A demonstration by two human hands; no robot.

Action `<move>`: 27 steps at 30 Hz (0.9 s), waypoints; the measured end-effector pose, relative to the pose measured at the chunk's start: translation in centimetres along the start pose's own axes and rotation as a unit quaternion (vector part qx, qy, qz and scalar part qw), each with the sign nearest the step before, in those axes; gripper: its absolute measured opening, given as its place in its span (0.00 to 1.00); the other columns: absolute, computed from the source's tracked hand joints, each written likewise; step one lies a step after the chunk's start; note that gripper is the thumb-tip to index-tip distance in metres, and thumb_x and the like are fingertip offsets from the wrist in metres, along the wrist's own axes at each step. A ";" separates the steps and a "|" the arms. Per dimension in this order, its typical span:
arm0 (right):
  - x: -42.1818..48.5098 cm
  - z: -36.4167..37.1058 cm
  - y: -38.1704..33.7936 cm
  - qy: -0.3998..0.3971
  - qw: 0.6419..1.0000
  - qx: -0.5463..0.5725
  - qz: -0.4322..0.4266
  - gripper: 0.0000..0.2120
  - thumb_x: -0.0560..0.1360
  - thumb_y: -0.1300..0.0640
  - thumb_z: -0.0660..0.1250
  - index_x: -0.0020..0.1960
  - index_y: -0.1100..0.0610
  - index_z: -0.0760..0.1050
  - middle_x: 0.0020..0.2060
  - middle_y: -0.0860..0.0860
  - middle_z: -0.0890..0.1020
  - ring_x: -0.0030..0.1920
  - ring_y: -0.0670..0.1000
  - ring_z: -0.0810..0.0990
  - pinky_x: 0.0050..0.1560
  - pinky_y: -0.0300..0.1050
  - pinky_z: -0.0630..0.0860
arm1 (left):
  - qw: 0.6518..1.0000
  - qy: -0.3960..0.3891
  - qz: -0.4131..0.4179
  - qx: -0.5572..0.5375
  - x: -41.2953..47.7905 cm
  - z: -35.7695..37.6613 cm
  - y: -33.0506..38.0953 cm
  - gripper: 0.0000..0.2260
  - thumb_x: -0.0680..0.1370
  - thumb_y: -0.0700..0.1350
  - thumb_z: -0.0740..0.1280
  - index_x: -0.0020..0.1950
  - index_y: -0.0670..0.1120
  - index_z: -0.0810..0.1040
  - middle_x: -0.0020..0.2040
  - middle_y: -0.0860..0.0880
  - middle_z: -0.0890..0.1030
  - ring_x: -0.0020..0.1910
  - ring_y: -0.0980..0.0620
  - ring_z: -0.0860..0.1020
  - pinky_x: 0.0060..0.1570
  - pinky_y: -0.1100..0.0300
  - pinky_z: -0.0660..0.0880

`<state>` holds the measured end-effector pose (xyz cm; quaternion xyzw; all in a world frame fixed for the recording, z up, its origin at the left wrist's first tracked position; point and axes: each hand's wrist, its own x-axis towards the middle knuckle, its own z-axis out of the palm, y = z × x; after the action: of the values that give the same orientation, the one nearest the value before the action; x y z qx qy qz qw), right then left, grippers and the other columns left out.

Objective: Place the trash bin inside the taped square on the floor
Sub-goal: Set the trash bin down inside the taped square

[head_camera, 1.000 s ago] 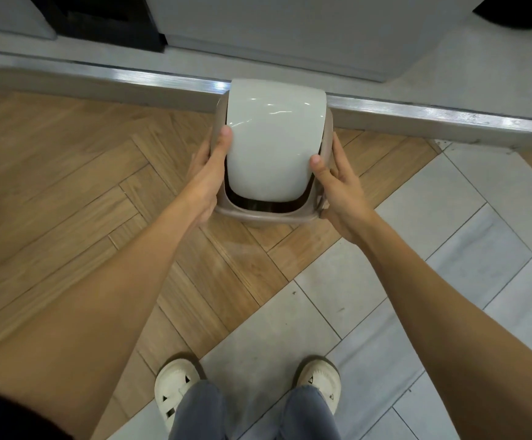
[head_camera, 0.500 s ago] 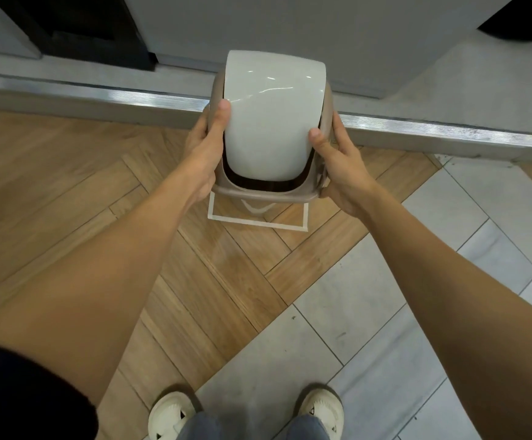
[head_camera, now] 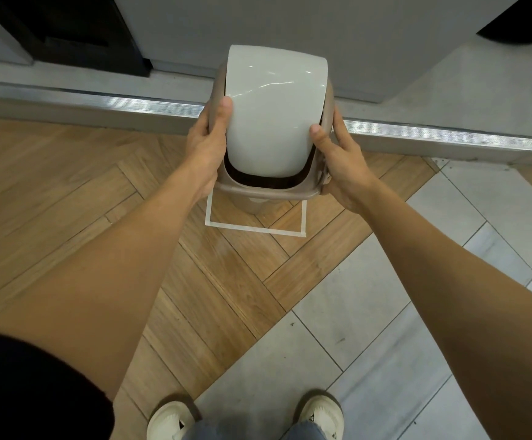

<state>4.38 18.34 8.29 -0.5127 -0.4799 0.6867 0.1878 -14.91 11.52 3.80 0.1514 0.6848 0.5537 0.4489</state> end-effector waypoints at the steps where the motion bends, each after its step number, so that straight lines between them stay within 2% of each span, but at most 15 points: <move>1: 0.0 0.0 0.0 0.000 1.000 -0.003 0.000 0.31 0.80 0.49 0.61 0.78 0.39 0.50 0.64 0.42 0.69 0.58 0.46 0.72 0.39 0.46 0.77 | 1.000 0.002 -0.002 0.002 0.0 0.1 0.0 0.26 0.72 0.66 0.65 0.68 0.59 0.74 0.52 0.66 0.81 0.54 0.66 0.78 0.51 0.66 0.75; 4: 0.1 -0.1 0.2 0.000 1.000 -0.009 -0.009 0.31 0.80 0.49 0.61 0.78 0.40 0.50 0.62 0.42 0.69 0.58 0.45 0.72 0.43 0.47 0.77 | 1.000 0.006 -0.013 0.007 -0.1 0.2 0.1 0.27 0.73 0.67 0.64 0.70 0.58 0.73 0.54 0.65 0.79 0.51 0.69 0.75 0.43 0.71 0.69; 7: 0.1 -0.4 0.3 0.008 1.000 -0.018 -0.012 0.30 0.80 0.48 0.61 0.77 0.39 0.51 0.63 0.42 0.68 0.62 0.49 0.69 0.53 0.56 0.75 | 1.000 0.007 -0.014 0.012 -0.2 0.3 -0.1 0.26 0.74 0.66 0.64 0.70 0.58 0.73 0.52 0.66 0.79 0.50 0.70 0.75 0.41 0.73 0.70; 9: 0.0 -0.5 0.4 0.007 1.000 -0.027 -0.013 0.30 0.80 0.48 0.60 0.77 0.39 0.50 0.61 0.40 0.69 0.61 0.47 0.69 0.55 0.56 0.74 | 1.000 0.004 -0.016 0.016 -0.4 0.4 -0.3 0.25 0.75 0.65 0.64 0.69 0.58 0.73 0.51 0.67 0.79 0.48 0.71 0.75 0.39 0.75 0.70; 13: 0.0 -0.7 0.5 0.007 0.999 -0.041 -0.011 0.30 0.80 0.47 0.60 0.78 0.39 0.49 0.64 0.43 0.66 0.63 0.49 0.67 0.54 0.57 0.74 | 1.000 -0.002 -0.010 0.019 -0.6 0.5 -0.4 0.26 0.76 0.65 0.63 0.71 0.57 0.71 0.53 0.65 0.79 0.52 0.68 0.75 0.46 0.70 0.70; 18: -0.2 -0.6 0.7 0.012 0.999 -0.043 -0.004 0.31 0.80 0.46 0.59 0.78 0.38 0.48 0.65 0.43 0.66 0.62 0.49 0.67 0.46 0.49 0.75 | 0.999 -0.005 -0.010 0.030 -0.8 0.5 -0.3 0.28 0.76 0.65 0.62 0.73 0.56 0.68 0.61 0.57 0.77 0.59 0.59 0.75 0.57 0.61 0.69; 21: -0.2 -0.5 0.7 0.018 0.999 -0.040 0.019 0.34 0.80 0.44 0.60 0.78 0.38 0.44 0.74 0.47 0.63 0.70 0.55 0.65 0.54 0.60 0.72 | 0.998 -0.003 -0.024 0.050 -1.2 0.5 -0.2 0.31 0.76 0.67 0.60 0.76 0.56 0.64 0.69 0.54 0.73 0.65 0.54 0.72 0.67 0.54 0.68; 23: -0.4 -0.6 0.4 0.039 0.998 -0.043 0.036 0.38 0.79 0.43 0.61 0.78 0.41 0.39 0.78 0.50 0.58 0.75 0.58 0.60 0.63 0.67 0.65 | 0.996 -0.009 -0.039 0.084 -1.6 0.4 0.2 0.36 0.75 0.70 0.56 0.79 0.56 0.55 0.77 0.52 0.65 0.73 0.50 0.65 0.73 0.49 0.62; 25: -0.9 -0.9 -0.1 0.064 0.996 -0.055 0.035 0.41 0.78 0.42 0.62 0.78 0.44 0.37 0.78 0.51 0.57 0.76 0.57 0.60 0.69 0.66 0.61 | 0.991 -0.005 -0.052 0.127 -2.2 0.0 0.8 0.38 0.74 0.72 0.52 0.80 0.56 0.48 0.80 0.50 0.57 0.77 0.47 0.57 0.75 0.45 0.56; 27: -1.8 -1.1 -0.8 0.088 0.992 -0.088 0.033 0.42 0.77 0.40 0.62 0.79 0.46 0.38 0.79 0.51 0.56 0.76 0.57 0.60 0.69 0.64 0.61 | 0.986 0.000 -0.062 0.157 -3.1 -0.4 1.8 0.39 0.74 0.73 0.50 0.80 0.55 0.47 0.81 0.49 0.53 0.78 0.46 0.54 0.74 0.46 0.54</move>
<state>5.87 17.89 9.88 -0.6011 -0.5028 0.6001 0.1608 -14.04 9.67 6.76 0.1771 0.7712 0.4105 0.4531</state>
